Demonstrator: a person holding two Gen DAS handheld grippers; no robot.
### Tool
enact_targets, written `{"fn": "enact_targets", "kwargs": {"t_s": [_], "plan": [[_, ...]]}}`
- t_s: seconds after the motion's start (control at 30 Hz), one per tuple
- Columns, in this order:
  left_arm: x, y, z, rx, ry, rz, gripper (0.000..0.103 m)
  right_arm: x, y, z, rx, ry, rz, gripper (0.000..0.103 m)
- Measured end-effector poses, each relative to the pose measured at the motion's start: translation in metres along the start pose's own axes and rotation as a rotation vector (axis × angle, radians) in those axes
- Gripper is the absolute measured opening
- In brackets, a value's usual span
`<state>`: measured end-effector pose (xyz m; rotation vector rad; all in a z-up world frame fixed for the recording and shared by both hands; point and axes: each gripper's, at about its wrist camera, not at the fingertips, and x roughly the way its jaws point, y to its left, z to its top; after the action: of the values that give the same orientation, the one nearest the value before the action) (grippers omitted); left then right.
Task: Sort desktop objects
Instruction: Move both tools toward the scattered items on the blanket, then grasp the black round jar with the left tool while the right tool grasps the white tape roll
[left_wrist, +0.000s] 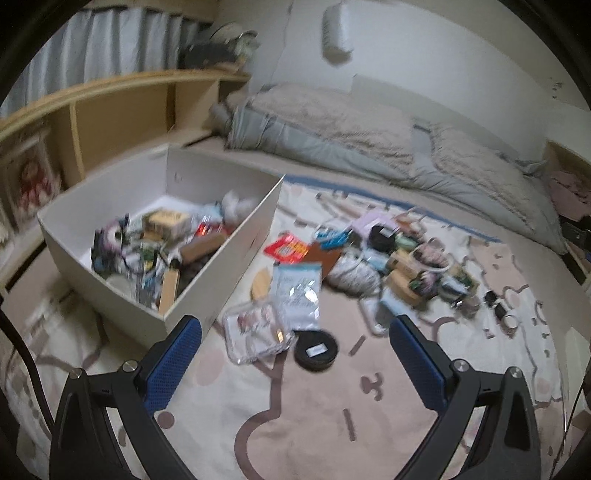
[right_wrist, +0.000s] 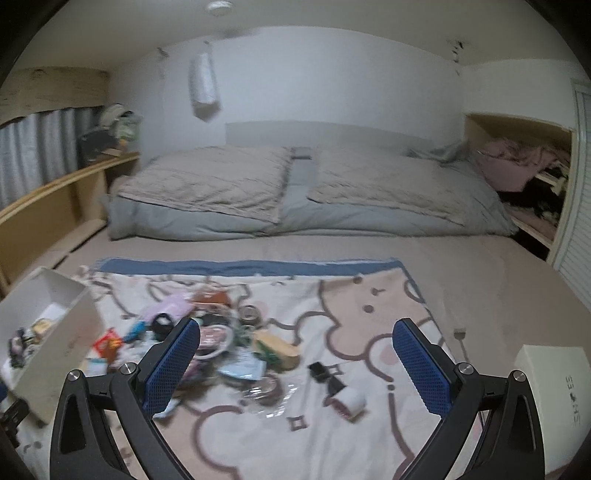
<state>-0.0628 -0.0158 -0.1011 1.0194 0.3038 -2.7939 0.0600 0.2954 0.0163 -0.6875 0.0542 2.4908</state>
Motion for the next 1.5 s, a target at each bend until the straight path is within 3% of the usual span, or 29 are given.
{"fn": "enact_targets", "kwargs": {"t_s": [0.2,0.6,0.77,0.9,1.13,1.5], "plan": [[0.030,0.004,-0.018,0.035,0.069,0.082,0.103,0.048,-0.033,-0.010,0.072,0.065,-0.078,0.103],[0.070,-0.001,-0.058,0.135,0.207,0.109,0.103,0.125,-0.099,-0.055,0.120,0.342,-0.316,0.103],[0.080,-0.004,-0.070,0.174,0.236,0.122,0.103,0.143,-0.126,-0.074,0.168,0.445,-0.365,0.103],[0.087,-0.003,-0.076,0.173,0.258,0.124,0.103,0.150,-0.127,-0.088,0.166,0.505,-0.381,0.103],[0.092,-0.002,-0.079,0.146,0.268,0.110,0.103,0.153,-0.096,-0.099,0.022,0.525,-0.312,0.103],[0.095,-0.001,-0.080,0.125,0.299,0.085,0.103,0.154,-0.059,-0.118,-0.070,0.592,-0.220,0.103]]}}
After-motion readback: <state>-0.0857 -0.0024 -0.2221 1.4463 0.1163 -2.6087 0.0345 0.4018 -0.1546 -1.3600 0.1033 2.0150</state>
